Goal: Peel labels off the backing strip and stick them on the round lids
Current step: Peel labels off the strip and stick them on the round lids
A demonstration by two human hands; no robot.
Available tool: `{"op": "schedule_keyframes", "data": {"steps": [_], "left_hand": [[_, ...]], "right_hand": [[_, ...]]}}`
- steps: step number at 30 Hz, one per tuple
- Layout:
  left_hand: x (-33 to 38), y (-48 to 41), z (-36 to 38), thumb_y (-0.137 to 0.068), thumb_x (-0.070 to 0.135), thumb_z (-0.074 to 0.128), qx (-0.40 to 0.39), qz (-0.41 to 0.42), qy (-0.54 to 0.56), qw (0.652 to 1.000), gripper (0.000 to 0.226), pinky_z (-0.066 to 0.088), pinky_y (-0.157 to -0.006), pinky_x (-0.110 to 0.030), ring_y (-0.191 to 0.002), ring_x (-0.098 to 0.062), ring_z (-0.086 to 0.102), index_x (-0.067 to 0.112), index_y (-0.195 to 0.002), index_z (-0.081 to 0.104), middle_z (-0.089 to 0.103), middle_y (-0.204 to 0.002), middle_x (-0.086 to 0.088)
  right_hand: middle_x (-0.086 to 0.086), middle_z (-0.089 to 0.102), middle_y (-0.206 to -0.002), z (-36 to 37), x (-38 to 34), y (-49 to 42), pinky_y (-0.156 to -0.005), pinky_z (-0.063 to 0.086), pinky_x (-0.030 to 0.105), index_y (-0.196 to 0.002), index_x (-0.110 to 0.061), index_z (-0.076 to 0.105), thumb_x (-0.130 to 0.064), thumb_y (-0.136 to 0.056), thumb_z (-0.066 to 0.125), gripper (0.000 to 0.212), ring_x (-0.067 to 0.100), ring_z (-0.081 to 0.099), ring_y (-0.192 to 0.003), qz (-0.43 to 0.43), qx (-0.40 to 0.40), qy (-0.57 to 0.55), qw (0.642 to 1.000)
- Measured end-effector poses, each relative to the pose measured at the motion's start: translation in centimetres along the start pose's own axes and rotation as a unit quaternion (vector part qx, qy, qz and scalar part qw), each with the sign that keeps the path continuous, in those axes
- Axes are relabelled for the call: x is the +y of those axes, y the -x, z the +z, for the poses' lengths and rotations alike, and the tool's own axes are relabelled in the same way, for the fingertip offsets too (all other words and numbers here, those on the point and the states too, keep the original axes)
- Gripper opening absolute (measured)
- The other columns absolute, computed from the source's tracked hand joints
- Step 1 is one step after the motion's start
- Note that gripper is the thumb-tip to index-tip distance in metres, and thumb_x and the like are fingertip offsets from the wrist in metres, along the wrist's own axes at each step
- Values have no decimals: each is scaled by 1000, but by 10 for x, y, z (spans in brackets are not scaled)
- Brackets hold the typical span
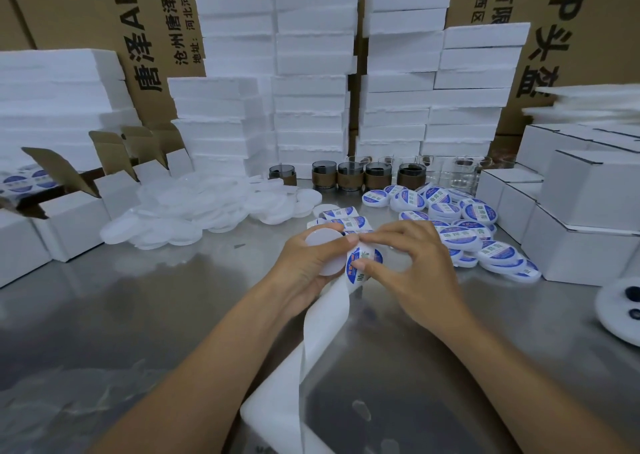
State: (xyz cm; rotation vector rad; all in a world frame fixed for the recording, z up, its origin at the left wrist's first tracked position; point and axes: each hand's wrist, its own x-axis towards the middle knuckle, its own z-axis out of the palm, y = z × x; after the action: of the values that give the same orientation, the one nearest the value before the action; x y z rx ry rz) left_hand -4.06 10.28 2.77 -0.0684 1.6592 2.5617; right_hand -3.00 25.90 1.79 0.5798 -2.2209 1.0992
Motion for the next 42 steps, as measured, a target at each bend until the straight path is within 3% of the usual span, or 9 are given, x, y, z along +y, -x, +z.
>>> {"op": "schedule_keyframes", "data": {"steps": [5, 10, 15, 20, 25, 28, 31, 39, 42], "left_hand": [[1, 1, 3, -45, 12, 81, 6, -2, 2, 1000, 54, 59, -71, -44, -84, -32, 70, 8, -97, 66, 70, -100, -20], [0, 2, 1, -62, 4, 78, 10, 1, 3, 1000, 43, 56, -82, -49, -96, -37, 67, 5, -103, 64, 68, -108, -23], [0, 3, 2, -74, -2, 72, 9, 12, 5, 1000, 27, 60, -66, -41, -81, -33, 69, 5, -99, 63, 68, -101, -23], [-2, 5, 6, -75, -6, 71, 35, 26, -4, 999, 23, 56, -80, -51, -87, -38, 67, 7, -93, 64, 66, -108, -26], [-2, 5, 7, -75, -5, 72, 46, 27, -17, 998, 34, 54, -82, -54, -93, -41, 67, 4, -107, 62, 66, -108, -24], [-2, 5, 7, -75, -7, 71, 50, 37, -14, 998, 32, 52, -85, -56, -94, -41, 66, 6, -102, 62, 66, -109, -24], [-2, 4, 8, -74, -6, 71, 49, 38, -18, 998, 36, 54, -84, -54, -94, -40, 67, 3, -108, 62, 67, -106, -23], [-6, 0, 4, -73, -7, 73, 48, 44, -16, 998, 28, 60, -69, -42, -79, -30, 71, 8, -95, 65, 71, -92, -16], [-7, -1, 4, -72, -7, 73, 46, 50, -20, 997, 26, 59, -70, -42, -77, -30, 71, 10, -90, 66, 71, -87, -15]], "right_hand": [[-16, 62, -87, 1, 0, 0, -82, 36, 16, -96, -28, 72, -30, -70, 78, 27, 10, 46, -96, -17, 23, 19, 999], [-6, 67, -90, 3, 0, 1, -83, 43, 30, -92, -29, 73, -31, -70, 78, 23, 8, 50, -94, 14, 20, 9, 1000], [-7, 65, -87, 3, 1, 1, -81, 42, 25, -86, -31, 72, -30, -69, 78, 19, 6, 54, -88, 23, 31, 11, 999], [-7, 65, -80, 3, -1, 2, -81, 42, 31, -80, -24, 72, -31, -68, 80, 16, 13, 58, -83, 21, 33, 39, 998], [-11, 62, -77, 3, -2, 2, -79, 41, 29, -77, -23, 71, -30, -66, 81, 17, 11, 56, -79, 19, 40, 44, 998], [-14, 60, -73, 3, -3, 1, -77, 40, 27, -77, -22, 69, -29, -65, 82, 19, 8, 53, -77, 15, 41, 37, 998], [-10, 61, -71, 3, -5, 1, -73, 40, 29, -80, -19, 69, -27, -64, 83, 23, 10, 51, -75, 5, 46, 43, 998], [-11, 55, -66, 3, -6, 2, -73, 35, 27, -78, -16, 71, -30, -64, 83, 23, 9, 49, -68, 20, 50, 72, 996], [-10, 57, -65, 2, -7, 2, -75, 41, 33, -74, -17, 69, -34, -63, 83, 25, 12, 53, -66, 40, 49, 79, 995]]}}
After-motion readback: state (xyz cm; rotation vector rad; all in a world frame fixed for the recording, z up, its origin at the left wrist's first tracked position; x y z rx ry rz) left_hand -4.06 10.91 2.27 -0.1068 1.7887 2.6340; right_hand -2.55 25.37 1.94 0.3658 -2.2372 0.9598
